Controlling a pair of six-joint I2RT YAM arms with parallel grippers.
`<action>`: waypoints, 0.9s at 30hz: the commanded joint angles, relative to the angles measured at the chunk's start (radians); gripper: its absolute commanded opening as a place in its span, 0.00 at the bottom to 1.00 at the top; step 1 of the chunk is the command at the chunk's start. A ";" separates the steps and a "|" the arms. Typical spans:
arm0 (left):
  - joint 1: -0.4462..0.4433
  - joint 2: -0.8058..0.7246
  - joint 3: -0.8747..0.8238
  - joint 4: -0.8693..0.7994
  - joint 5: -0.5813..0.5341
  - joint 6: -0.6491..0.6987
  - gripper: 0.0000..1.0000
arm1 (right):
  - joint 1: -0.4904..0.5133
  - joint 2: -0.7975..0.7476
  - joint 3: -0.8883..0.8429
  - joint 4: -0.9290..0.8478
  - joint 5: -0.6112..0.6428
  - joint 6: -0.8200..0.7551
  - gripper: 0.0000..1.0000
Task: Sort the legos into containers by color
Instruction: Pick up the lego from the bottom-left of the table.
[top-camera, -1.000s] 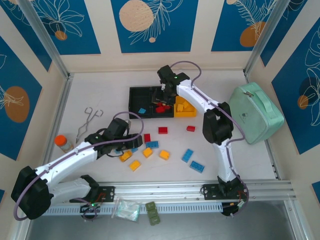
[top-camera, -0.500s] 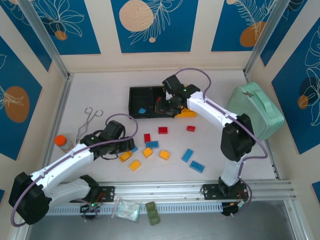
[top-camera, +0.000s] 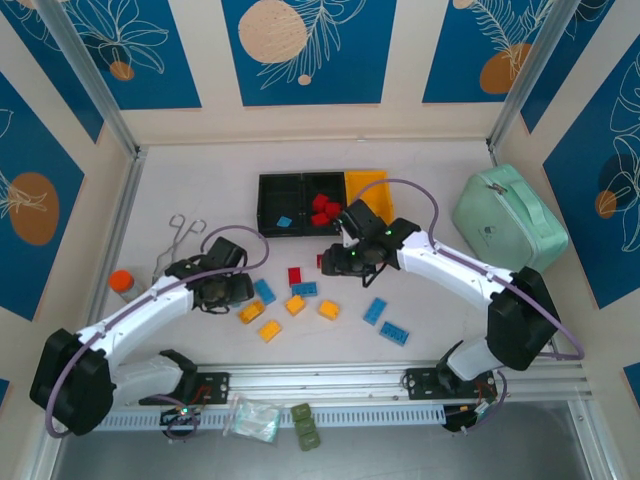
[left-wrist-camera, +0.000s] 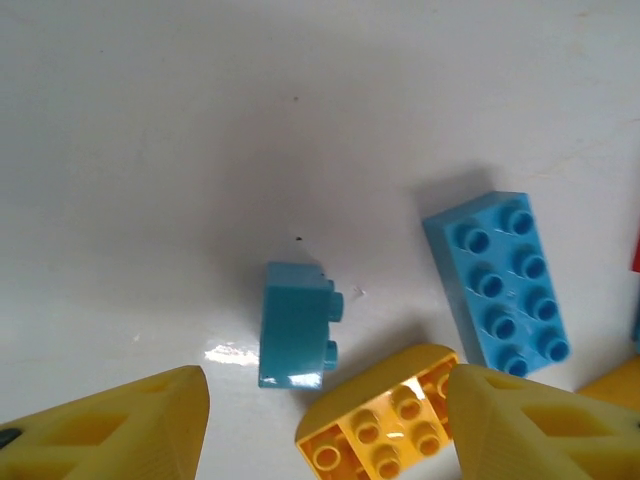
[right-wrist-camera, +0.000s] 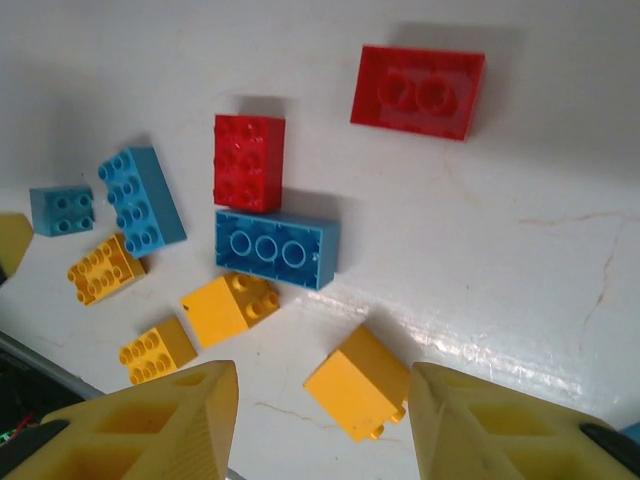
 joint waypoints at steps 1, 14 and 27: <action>0.018 0.043 -0.008 0.031 -0.022 0.038 0.62 | 0.003 -0.037 -0.030 0.027 -0.014 0.034 0.48; 0.025 0.146 -0.038 0.099 -0.036 0.054 0.38 | 0.015 -0.025 -0.033 0.055 -0.024 0.053 0.48; 0.028 0.154 -0.025 0.086 -0.037 0.084 0.17 | 0.048 -0.072 -0.060 0.070 -0.072 0.033 0.48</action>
